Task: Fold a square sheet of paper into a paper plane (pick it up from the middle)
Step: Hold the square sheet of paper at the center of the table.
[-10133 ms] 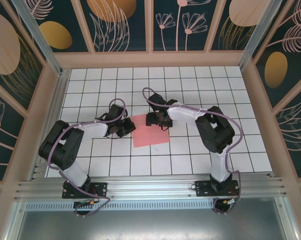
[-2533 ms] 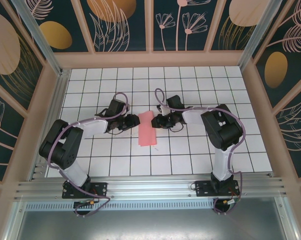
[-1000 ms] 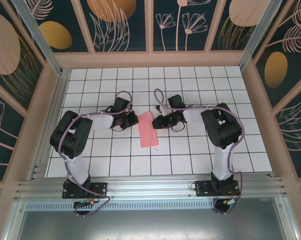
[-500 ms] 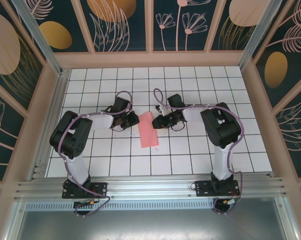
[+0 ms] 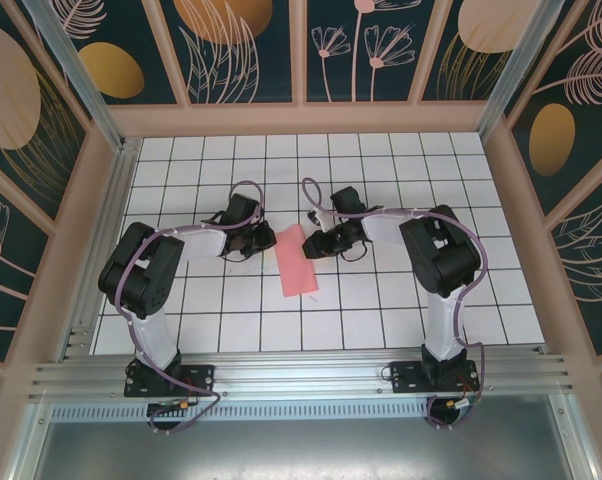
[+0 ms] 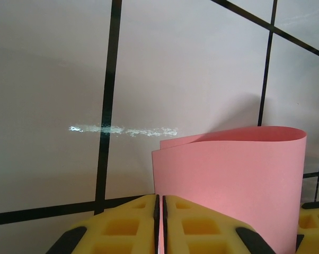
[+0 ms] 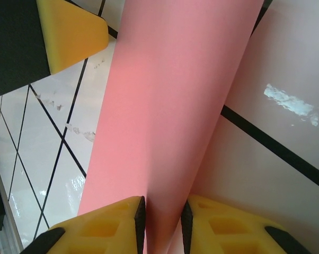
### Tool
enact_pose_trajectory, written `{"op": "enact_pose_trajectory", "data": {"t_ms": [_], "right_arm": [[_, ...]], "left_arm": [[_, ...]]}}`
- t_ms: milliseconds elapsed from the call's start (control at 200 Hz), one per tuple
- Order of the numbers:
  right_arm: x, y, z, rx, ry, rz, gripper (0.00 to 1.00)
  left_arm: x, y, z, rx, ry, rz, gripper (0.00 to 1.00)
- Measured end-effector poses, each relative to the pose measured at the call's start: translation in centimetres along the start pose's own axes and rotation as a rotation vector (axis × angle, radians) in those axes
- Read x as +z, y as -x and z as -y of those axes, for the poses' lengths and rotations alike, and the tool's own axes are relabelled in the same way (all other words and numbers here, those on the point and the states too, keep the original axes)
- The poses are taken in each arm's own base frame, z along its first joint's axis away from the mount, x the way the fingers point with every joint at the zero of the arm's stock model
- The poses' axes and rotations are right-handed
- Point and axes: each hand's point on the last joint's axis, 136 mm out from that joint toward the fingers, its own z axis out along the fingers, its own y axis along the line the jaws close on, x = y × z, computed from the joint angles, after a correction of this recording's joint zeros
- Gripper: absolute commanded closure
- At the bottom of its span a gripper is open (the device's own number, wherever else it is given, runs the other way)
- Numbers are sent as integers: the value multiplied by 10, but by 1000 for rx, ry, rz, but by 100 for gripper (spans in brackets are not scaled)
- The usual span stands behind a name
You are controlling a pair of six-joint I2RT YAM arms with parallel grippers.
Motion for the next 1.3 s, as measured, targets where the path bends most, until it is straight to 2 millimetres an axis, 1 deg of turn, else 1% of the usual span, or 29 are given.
{"op": "enact_pose_trajectory", "data": {"t_ms": [90, 240, 355, 646, 836, 1016, 1301], "right_arm": [[0, 0, 0, -5, -6, -4, 72], [1, -1, 0, -9, -13, -7, 72], [1, 0, 1, -7, -17, -9, 72], [2, 0, 1, 23, -17, -18, 71], [1, 1, 0, 59, 2, -17, 67], [0, 2, 1, 74, 4, -16, 71], [1, 2, 3, 82, 3, -14, 71]], "left_arm": [[-3, 3, 2, 3, -1, 14, 84], [-16, 11, 14, 14, -31, 49, 84], [-20, 14, 19, 19, -52, 60, 83], [-19, 9, 18, 8, -60, 50, 83], [-19, 9, 18, 9, -64, 49, 83], [-19, 8, 18, 9, -65, 44, 83], [-19, 6, 19, 9, -74, 35, 82]]}}
